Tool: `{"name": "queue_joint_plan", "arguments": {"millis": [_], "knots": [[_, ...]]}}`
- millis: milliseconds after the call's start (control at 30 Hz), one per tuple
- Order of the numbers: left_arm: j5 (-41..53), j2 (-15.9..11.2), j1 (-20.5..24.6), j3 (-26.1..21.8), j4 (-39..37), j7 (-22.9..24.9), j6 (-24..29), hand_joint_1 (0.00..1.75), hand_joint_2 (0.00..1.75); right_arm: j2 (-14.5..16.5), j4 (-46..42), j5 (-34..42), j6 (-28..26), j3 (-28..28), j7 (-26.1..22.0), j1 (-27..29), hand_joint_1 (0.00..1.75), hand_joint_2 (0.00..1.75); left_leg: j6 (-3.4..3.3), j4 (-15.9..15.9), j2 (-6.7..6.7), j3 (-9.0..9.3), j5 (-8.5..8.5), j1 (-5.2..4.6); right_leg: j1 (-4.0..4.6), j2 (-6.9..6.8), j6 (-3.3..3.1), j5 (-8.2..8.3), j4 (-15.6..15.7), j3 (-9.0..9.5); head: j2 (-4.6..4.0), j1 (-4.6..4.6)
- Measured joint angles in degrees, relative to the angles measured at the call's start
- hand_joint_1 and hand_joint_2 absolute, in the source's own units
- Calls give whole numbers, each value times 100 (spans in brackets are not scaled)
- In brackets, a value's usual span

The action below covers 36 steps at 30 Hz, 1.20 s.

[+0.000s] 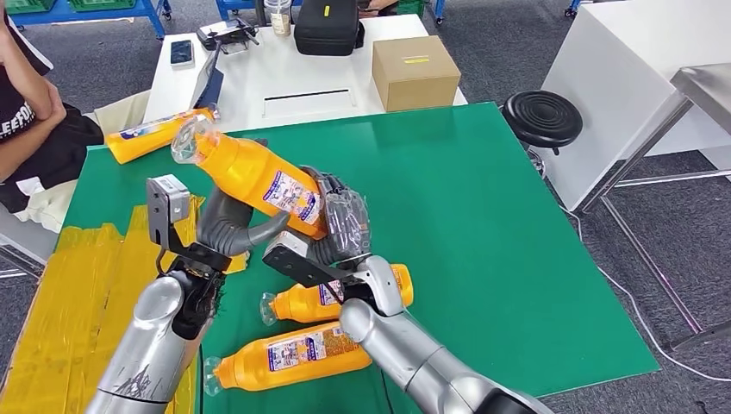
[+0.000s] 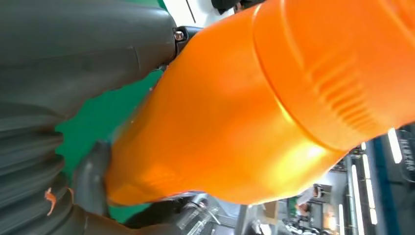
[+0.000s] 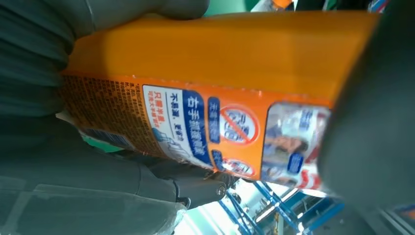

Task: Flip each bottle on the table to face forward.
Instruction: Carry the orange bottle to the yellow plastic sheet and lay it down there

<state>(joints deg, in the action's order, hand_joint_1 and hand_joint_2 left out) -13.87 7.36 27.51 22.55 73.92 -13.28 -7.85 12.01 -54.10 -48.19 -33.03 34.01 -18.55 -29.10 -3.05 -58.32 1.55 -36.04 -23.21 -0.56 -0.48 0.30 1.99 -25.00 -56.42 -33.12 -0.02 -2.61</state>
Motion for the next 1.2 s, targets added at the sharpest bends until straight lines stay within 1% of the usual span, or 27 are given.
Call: {"name": "queue_joint_plan", "arguments": {"millis": [300,500,900,933,1033,1067,1200], "knots": [[-196,4,18,-15,-7,53,69,0,175,360,554,-165,25,260,48,-233,175,175,0,0,-1,-1,0,0,0,0,0,0,-1,-4,0,1],[-324,3,7,-61,-11,74,134,0,175,476,780,-192,112,363,73,-317,175,175,0,0,-4,-1,0,0,0,1,0,0,-1,-4,0,1],[-500,3,-32,-149,-11,78,137,1,175,564,1039,-177,145,482,111,-442,175,175,1,0,-3,-1,0,0,-1,1,0,0,-1,-4,0,1],[-526,3,-40,-154,-11,75,136,41,175,573,1070,-170,145,496,119,-449,175,175,1,0,-3,-1,0,0,-1,1,0,0,-1,-5,0,1],[-599,3,-78,-169,-13,42,138,170,175,582,1146,-147,142,538,136,-461,175,175,1,0,-4,-1,0,0,-1,1,0,0,-1,-7,0,1],[-619,3,-92,-173,-13,23,143,175,175,582,1166,-141,141,554,143,-467,175,175,1,0,-5,-1,0,0,-1,1,0,0,-1,-7,0,1],[-646,3,-131,-186,-13,-30,176,175,175,582,1211,-124,140,585,157,-479,175,175,1,0,-5,-1,1,1,-1,2,0,0,-1,-8,0,0]]}}
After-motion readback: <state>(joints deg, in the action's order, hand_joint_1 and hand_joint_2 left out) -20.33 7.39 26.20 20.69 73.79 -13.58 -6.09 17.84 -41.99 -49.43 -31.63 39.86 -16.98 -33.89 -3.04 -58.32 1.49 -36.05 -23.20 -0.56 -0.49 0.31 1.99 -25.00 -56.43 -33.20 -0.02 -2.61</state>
